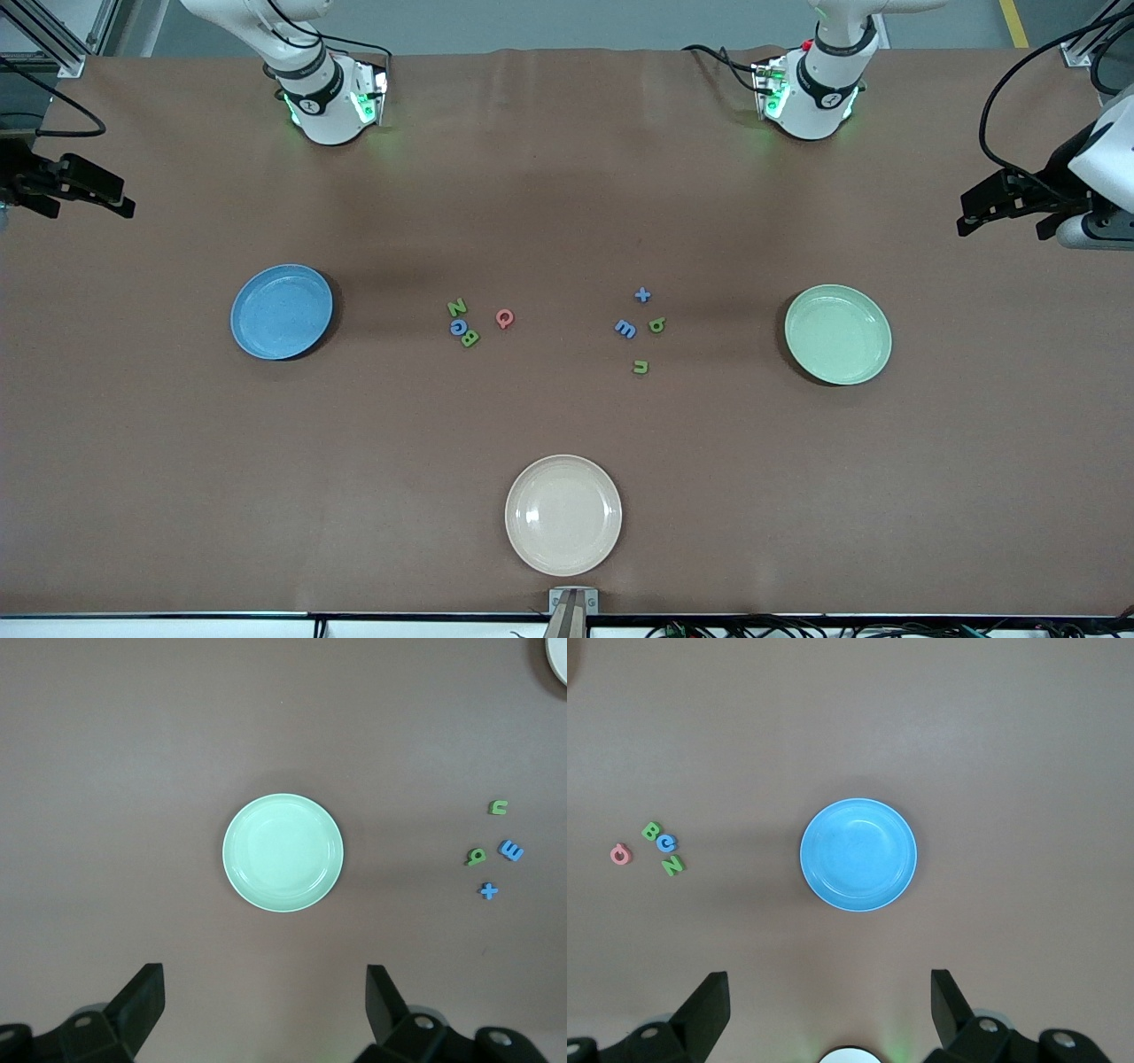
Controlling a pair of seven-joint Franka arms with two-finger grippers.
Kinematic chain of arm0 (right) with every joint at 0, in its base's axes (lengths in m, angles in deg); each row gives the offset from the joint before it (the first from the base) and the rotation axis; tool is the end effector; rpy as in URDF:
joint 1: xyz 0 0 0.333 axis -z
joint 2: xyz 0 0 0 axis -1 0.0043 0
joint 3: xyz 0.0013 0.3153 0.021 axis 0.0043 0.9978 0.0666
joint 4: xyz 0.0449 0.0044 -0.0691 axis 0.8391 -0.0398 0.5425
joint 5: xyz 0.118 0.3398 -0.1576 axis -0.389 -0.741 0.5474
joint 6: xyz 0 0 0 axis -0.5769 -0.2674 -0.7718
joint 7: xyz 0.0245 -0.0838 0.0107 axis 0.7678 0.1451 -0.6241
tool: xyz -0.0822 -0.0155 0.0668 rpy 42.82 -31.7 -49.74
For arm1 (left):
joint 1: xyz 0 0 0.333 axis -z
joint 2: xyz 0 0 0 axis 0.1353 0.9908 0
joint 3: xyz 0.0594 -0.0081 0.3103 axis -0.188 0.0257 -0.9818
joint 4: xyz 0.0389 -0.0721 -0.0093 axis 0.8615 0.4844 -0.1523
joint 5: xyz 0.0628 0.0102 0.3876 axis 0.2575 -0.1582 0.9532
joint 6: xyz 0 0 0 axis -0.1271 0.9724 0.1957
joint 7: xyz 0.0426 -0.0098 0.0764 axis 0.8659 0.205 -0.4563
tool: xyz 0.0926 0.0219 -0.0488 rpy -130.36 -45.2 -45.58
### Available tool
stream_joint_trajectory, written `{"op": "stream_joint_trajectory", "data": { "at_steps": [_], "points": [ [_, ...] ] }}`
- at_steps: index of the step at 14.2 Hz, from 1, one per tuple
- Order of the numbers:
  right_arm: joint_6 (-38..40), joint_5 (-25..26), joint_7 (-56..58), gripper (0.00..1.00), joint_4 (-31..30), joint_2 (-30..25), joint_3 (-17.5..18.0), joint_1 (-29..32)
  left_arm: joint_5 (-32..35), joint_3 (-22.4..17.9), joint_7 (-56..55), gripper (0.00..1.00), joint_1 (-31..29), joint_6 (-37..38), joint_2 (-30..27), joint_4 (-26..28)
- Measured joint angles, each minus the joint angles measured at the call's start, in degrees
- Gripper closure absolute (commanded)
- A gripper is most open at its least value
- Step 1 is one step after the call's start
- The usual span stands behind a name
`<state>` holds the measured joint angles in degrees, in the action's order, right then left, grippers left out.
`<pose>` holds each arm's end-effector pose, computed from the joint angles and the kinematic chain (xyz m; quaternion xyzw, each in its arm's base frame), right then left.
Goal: Sort uppercase to blue plate, lowercase to green plate
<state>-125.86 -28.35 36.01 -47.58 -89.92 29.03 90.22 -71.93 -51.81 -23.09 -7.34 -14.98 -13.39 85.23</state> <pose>0.5217 -0.0381 0.6285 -0.9989 0.0136 0.0408 0.0178 0.5412 -0.0217 0.6166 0.9995 -0.0287 -0.0061 0.0107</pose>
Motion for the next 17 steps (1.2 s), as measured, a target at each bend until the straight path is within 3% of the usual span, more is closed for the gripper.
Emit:
{"op": "stream_joint_trajectory", "data": {
  "at_steps": [11,14,17],
  "points": [
    [-2.7,0.6,0.0,0.00,0.1,0.0,0.0,0.0,-0.1,0.5,-0.1,0.00,0.2,1.6,1.9,1.0],
    [-2.7,0.7,0.0,0.00,0.1,0.0,0.0,0.0,-0.3,4.3,-2.0,0.00,0.3,1.5,6.1,1.3],
    [-2.6,0.7,0.0,0.00,0.1,0.0,-0.1,0.0,-0.4,11.1,-8.4,0.00,0.7,-3.6,11.6,1.4]
  ]
}}
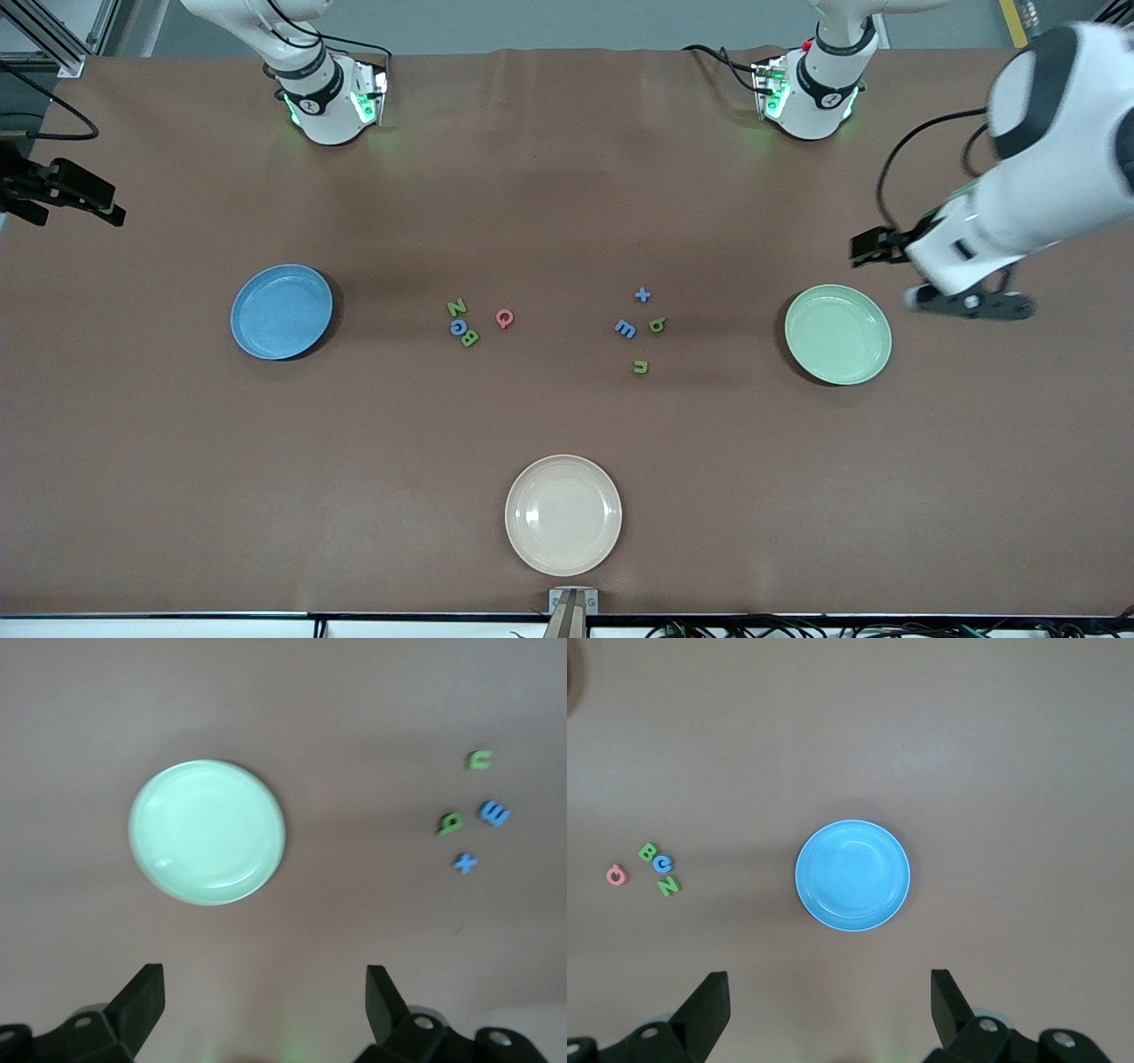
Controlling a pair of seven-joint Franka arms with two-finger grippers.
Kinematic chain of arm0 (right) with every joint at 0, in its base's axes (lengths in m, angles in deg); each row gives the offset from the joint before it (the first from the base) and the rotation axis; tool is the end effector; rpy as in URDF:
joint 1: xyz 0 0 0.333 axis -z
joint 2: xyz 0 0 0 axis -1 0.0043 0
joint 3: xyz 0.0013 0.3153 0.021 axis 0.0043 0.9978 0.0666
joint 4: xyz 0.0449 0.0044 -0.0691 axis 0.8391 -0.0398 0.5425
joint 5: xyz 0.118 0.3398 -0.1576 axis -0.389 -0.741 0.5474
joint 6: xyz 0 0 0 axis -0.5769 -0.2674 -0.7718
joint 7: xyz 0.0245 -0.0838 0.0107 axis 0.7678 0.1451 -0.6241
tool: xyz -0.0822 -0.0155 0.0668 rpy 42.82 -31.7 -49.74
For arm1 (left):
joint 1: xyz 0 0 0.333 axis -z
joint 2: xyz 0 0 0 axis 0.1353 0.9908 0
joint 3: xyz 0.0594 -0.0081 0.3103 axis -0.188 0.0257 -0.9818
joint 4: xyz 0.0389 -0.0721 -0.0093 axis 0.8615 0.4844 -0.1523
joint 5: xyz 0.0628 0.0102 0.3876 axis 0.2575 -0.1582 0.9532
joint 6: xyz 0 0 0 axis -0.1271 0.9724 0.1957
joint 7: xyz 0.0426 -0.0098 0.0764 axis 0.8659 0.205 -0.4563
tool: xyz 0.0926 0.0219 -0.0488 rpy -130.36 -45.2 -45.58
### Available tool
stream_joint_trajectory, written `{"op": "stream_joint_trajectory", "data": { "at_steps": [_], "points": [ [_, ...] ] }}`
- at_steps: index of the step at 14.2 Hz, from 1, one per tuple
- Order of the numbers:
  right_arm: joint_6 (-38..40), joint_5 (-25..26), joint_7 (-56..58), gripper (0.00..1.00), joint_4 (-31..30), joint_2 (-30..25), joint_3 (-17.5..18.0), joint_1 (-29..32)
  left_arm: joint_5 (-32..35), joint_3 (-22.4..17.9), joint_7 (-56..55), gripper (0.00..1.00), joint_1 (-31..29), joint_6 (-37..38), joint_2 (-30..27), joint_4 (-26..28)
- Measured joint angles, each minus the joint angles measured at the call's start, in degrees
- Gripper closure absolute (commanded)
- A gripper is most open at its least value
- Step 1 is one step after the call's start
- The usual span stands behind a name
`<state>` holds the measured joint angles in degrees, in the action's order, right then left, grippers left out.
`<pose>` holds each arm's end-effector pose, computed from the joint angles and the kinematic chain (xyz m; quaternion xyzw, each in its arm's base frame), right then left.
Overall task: Sort uppercase to blue plate, lowercase to green plate
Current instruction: 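Reach the left gripper toward the green u letter, then grasp the green u with the left gripper while the right gripper reaches the N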
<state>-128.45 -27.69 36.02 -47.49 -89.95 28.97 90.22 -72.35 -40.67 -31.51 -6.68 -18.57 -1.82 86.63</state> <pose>0.5264 -0.0404 0.6331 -0.9997 0.0146 0.0176 0.0107 0.5753 -0.1369 0.4974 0.9942 -0.0559 -0.0903 0.0162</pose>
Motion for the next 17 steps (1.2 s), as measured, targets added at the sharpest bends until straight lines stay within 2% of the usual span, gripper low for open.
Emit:
{"op": "stream_joint_trajectory", "data": {
  "at_steps": [2,4,6,10,13,17],
  "points": [
    [0.0,0.0,0.0,0.00,-0.1,0.3,-0.1,0.0,0.0,4.4,-6.2,0.00,0.4,-5.6,4.3,0.1],
    [-0.1,0.0,0.0,0.00,-0.1,1.2,-0.3,0.0,0.0,6.9,-12.6,0.00,2.6,-12.1,9.0,0.3],
    [-0.7,0.0,0.0,0.00,-0.1,3.1,-0.4,0.0,0.9,7.1,-18.7,0.00,6.9,-19.2,13.9,0.5],
    [-1.9,0.1,0.0,0.00,0.2,10.2,-0.5,0.2,8.1,7.1,-28.1,0.00,13.1,-30.9,23.4,0.4],
    [-2.9,-0.7,0.0,0.00,0.0,13.3,-0.1,-2.0,12.1,7.1,-33.9,0.00,14.3,-34.4,29.5,-1.2],
    [-12.0,-7.4,-0.2,0.00,-5.4,15.4,0.4,-7.4,13.1,6.8,-34.7,0.00,15.7,-37.6,34.5,-4.1]
  ]
}}
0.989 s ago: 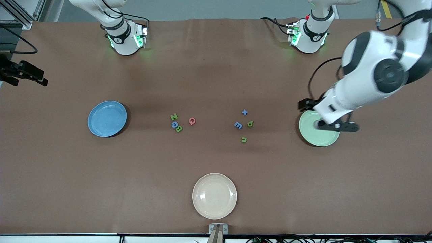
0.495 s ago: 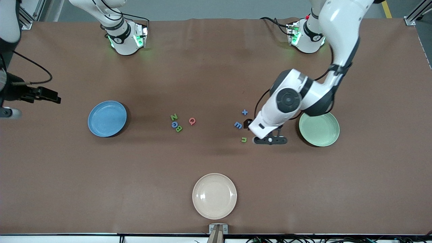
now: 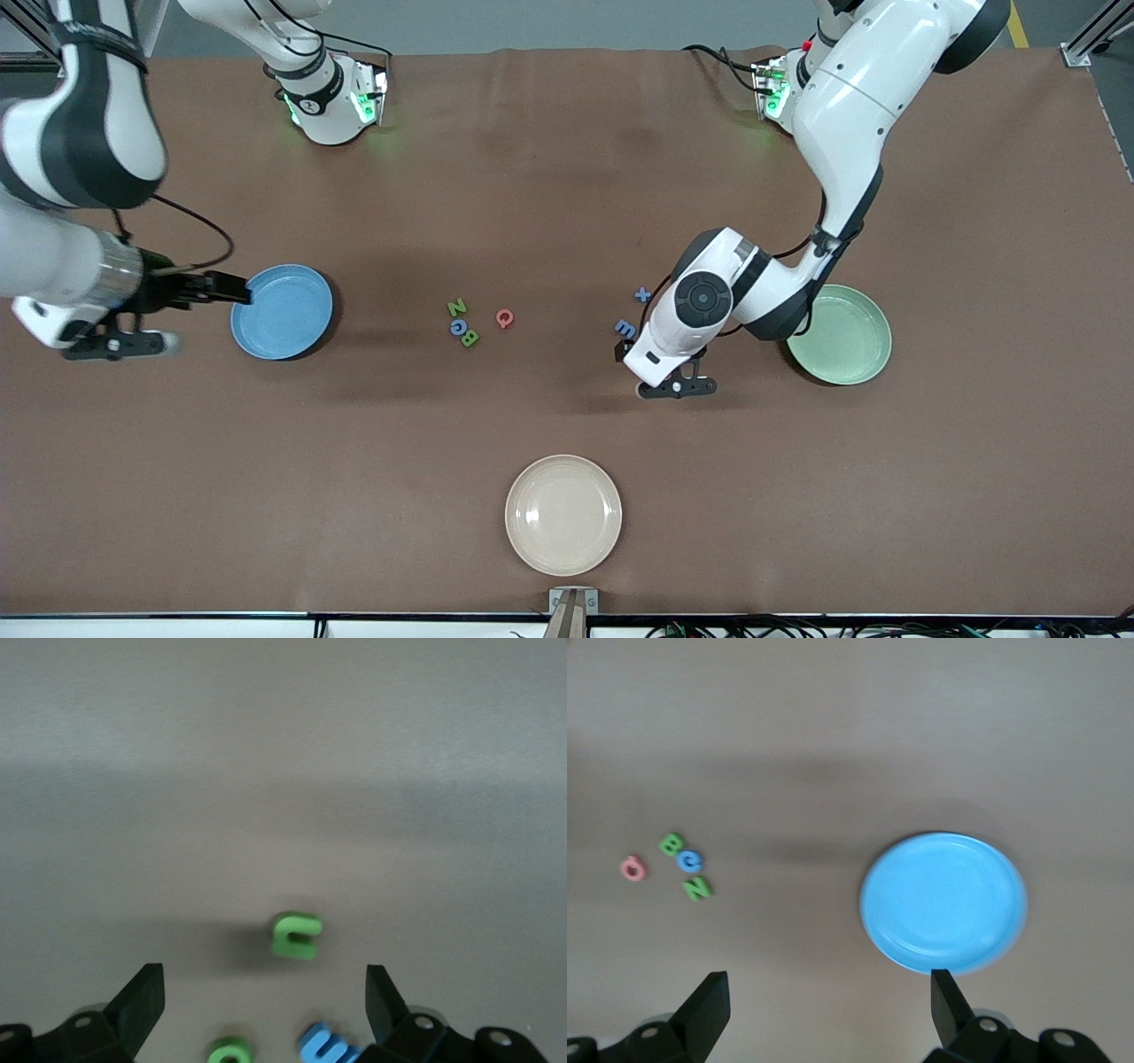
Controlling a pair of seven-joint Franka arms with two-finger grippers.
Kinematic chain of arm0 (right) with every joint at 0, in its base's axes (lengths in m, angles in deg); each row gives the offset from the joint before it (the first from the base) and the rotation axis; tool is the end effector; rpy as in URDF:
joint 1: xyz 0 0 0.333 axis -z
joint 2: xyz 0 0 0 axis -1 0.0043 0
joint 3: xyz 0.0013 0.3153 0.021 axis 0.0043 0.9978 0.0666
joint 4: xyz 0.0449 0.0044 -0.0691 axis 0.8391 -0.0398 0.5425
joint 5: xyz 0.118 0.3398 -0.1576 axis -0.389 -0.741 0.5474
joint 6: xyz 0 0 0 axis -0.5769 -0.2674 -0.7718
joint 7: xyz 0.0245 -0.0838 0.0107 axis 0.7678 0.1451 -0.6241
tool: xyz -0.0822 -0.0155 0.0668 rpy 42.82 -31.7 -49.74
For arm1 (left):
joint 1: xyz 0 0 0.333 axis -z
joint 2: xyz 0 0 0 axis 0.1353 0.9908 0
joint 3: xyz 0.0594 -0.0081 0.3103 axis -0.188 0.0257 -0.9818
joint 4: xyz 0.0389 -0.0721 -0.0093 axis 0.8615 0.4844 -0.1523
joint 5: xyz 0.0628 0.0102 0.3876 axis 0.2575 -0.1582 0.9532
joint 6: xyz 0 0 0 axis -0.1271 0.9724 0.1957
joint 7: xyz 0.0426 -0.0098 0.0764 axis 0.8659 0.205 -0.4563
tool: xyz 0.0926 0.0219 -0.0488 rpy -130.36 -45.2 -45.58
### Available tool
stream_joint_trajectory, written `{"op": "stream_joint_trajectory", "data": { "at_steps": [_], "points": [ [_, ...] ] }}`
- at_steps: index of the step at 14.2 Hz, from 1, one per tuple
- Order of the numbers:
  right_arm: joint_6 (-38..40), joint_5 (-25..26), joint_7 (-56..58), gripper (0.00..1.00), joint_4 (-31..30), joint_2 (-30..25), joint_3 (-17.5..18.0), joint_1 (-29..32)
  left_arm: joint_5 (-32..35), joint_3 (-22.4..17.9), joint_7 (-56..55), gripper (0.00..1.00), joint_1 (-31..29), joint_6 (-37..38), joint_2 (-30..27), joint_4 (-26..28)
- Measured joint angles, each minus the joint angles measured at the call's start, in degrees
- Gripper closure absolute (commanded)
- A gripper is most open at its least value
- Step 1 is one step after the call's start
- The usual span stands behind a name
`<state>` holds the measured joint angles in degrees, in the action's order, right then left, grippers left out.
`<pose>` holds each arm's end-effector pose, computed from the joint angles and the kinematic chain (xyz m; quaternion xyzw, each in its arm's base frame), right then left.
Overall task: Sort uppercase to blue plate, lowercase to green plate
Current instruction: 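Grasp the green u with the left gripper while the right gripper reaches the N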
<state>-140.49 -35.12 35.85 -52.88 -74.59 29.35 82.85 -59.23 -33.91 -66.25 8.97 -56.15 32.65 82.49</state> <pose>0.5984 0.0503 0.4536 -0.9930 -0.0331 0.0939 0.0630 0.5818 -0.3815 0.2050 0.9988 0.0257 -0.0269 0.0329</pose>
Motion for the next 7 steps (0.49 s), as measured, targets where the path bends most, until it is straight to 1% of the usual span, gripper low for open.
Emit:
{"op": "stream_joint_trajectory", "data": {
  "at_steps": [4,5,7],
  "points": [
    [-10.9,-0.7,-0.1,0.00,-7.8,0.2,0.2,-8.3,1.5,-1.1,-0.8,0.00,2.5,-1.6,1.1,-0.5],
    [-13.8,-0.7,-0.1,0.00,-9.6,0.2,0.2,-10.3,2.1,-1.2,-0.8,0.04,2.7,-2.1,1.5,-0.6],
    [-19.7,-0.7,-0.1,0.00,-13.4,0.3,0.2,-13.8,3.2,-1.6,-0.8,0.15,3.0,-2.7,2.4,-0.7]
  ]
}}
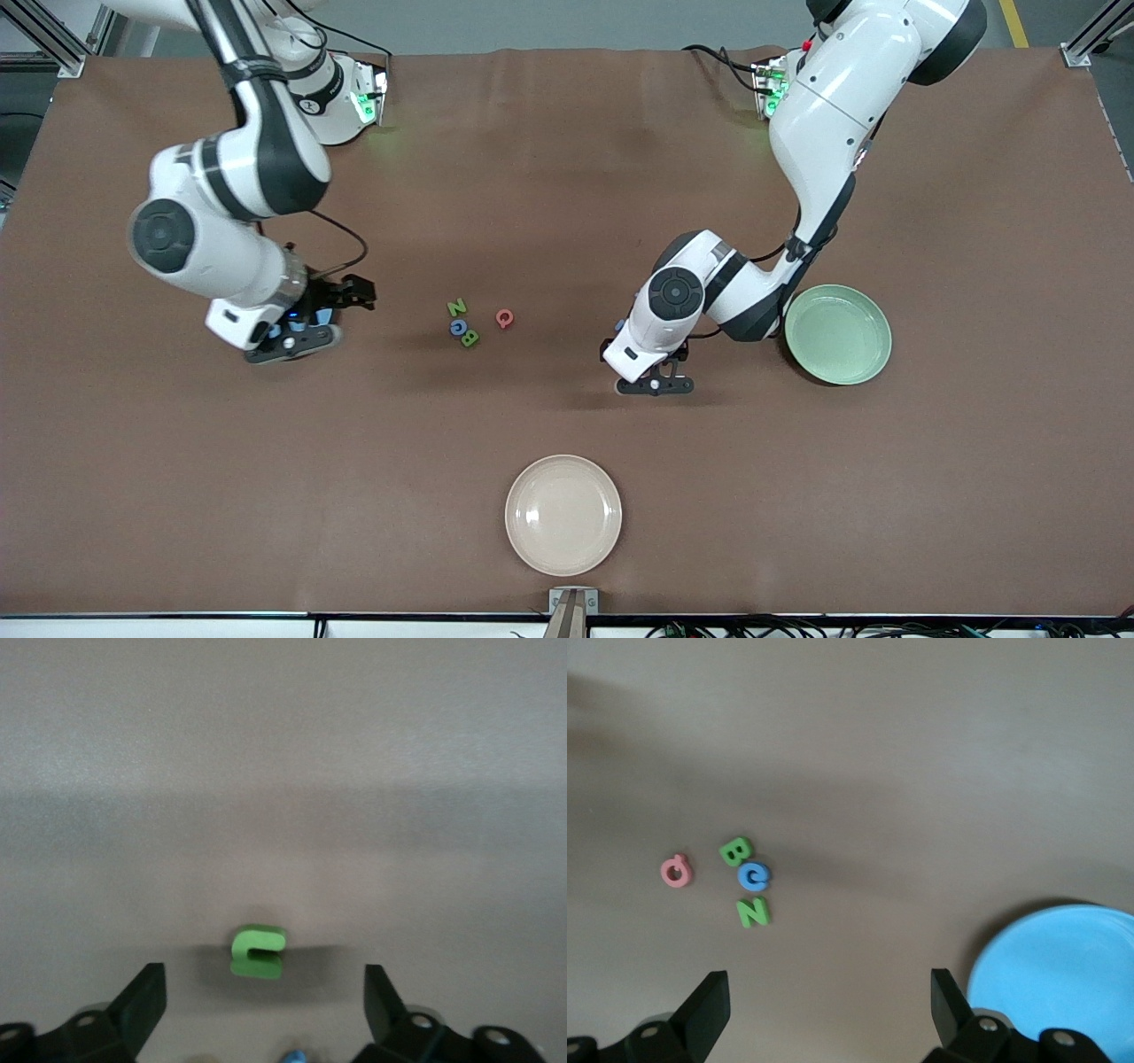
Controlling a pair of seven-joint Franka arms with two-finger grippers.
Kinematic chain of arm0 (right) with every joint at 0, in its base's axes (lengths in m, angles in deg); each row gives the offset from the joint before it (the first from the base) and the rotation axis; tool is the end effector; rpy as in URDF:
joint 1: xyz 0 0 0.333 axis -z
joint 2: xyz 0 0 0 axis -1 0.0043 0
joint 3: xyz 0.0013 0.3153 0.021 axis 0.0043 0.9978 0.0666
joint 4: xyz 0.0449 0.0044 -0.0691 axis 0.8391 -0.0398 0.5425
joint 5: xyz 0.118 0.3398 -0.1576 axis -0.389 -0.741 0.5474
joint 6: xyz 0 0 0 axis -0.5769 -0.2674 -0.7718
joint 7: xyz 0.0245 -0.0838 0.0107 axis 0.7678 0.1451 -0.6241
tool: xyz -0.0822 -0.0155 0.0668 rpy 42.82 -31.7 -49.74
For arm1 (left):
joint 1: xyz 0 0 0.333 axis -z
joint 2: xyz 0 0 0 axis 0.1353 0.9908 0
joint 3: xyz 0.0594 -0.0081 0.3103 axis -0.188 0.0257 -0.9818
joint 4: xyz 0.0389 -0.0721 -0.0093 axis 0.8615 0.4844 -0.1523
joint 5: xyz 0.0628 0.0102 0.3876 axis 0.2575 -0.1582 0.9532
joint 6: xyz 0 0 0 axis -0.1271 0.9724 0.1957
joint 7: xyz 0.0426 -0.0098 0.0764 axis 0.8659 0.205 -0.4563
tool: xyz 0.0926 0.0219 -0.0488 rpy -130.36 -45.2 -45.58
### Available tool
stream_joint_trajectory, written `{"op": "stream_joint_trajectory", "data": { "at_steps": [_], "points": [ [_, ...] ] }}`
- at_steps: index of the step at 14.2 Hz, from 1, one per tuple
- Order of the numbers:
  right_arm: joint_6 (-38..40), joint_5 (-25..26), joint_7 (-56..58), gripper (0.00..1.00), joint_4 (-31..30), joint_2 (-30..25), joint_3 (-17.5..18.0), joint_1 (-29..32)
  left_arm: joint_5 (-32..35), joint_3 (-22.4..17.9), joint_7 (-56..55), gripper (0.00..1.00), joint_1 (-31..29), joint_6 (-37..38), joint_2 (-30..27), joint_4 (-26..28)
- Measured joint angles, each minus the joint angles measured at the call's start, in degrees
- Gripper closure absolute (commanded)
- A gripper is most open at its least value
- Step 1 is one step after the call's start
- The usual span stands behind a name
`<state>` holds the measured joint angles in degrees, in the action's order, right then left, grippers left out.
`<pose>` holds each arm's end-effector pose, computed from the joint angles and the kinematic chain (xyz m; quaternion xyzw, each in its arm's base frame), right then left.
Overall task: Sort uppercase to blue plate, lowercase to green plate
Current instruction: 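Grasp the green u with the left gripper while the right gripper reaches the N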
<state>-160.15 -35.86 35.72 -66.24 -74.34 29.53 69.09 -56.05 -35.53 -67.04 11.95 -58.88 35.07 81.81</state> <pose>0.5616 0.1843 0.3702 -0.9887 -0.1309 0.0484 0.0555 0.5731 -0.3989 0.1819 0.9998 0.0003 -0.0076 0.0204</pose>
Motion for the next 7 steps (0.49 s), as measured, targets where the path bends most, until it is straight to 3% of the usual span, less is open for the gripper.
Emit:
{"op": "stream_joint_trajectory", "data": {
  "at_steps": [7],
  "points": [
    [-16.0,0.0,0.2,0.11,-11.2,2.8,0.0,-6.2,0.3,-1.5,0.0,0.54,1.2,-0.3,1.4,-1.6]
  ]
}}
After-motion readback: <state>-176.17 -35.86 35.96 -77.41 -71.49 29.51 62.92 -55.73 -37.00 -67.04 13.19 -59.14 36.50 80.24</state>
